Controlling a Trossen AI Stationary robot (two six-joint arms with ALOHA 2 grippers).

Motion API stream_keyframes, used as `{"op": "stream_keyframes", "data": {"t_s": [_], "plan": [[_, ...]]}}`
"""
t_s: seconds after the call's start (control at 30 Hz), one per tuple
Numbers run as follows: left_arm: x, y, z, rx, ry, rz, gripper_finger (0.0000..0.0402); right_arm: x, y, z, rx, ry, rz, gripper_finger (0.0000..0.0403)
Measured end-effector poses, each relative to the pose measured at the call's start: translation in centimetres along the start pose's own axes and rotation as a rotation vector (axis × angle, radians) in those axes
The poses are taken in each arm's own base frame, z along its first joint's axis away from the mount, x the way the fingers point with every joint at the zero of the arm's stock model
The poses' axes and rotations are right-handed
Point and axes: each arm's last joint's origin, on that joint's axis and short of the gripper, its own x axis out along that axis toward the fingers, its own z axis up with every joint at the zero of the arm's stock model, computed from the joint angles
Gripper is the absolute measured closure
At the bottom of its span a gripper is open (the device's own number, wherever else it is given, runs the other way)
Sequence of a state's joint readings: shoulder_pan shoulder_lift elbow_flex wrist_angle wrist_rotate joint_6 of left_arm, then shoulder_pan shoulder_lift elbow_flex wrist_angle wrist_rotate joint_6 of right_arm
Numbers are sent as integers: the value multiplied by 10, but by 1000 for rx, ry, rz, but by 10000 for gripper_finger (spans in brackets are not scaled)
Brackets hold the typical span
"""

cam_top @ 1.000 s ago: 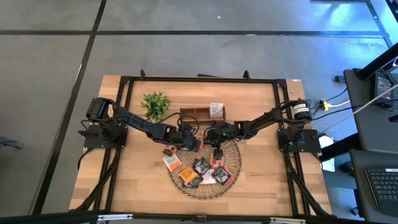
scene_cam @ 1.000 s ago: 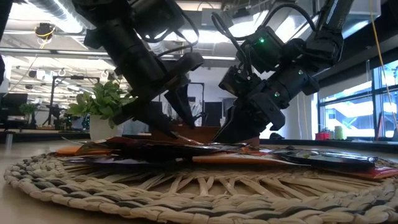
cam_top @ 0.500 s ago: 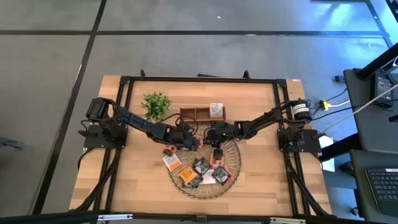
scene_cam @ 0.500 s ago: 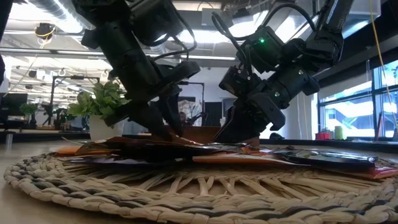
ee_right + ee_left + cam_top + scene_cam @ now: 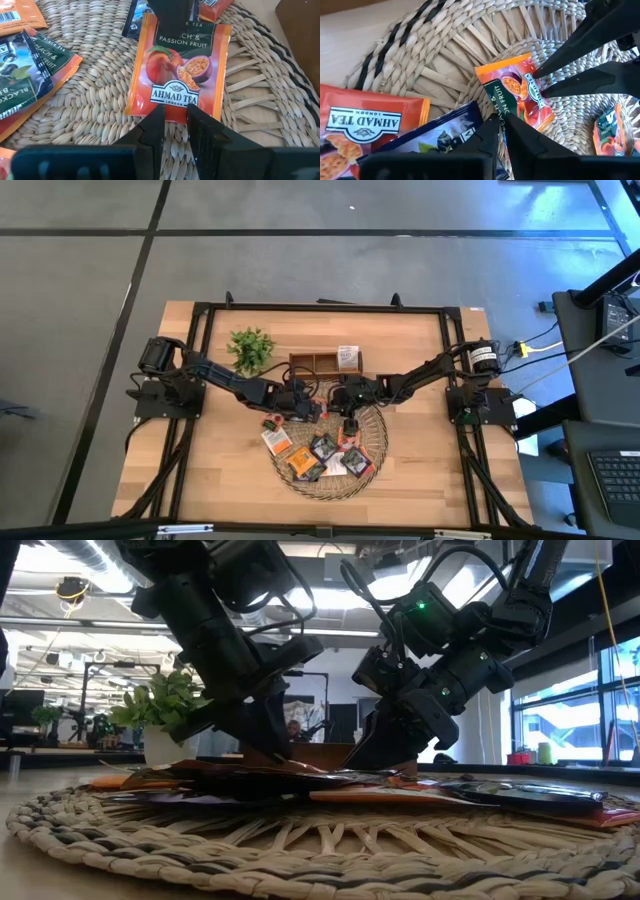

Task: Pick & Place Tea
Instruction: Put the orange and black tea bag into the middle section of the wooden organizer

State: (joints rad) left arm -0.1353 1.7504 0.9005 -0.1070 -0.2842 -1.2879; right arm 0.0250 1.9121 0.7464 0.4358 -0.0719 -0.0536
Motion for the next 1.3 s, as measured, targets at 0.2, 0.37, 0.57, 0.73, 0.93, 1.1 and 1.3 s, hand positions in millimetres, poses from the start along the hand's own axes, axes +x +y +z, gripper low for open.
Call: {"op": "stream_keyframes", "data": {"t_s": [0.2, 0.37, 0.57, 0.73, 0.93, 1.1, 1.3], "plan": [[0, 0, 0, 56, -9, -2, 397, 0, 0, 0, 0, 0, 0, 318], [0, -1, 0, 95, -7, -4, 399, 0, 0, 1, -3, -12, -1, 318], [0, -3, 0, 153, 6, -33, 399, -5, 0, 6, -1, -28, 3, 318], [-1, -3, 2, 173, 1, -37, 399, -21, 1, 20, 2, -74, 3, 318], [-2, -4, 8, 215, 11, -55, 399, -48, 3, 39, 4, -124, 53, 318], [-13, -19, 23, 287, 20, -159, 399, -82, 7, 47, -40, -74, 103, 318], [-33, -39, 50, 407, -20, -270, 399, -123, 12, 41, 2, 68, 117, 318]]}}
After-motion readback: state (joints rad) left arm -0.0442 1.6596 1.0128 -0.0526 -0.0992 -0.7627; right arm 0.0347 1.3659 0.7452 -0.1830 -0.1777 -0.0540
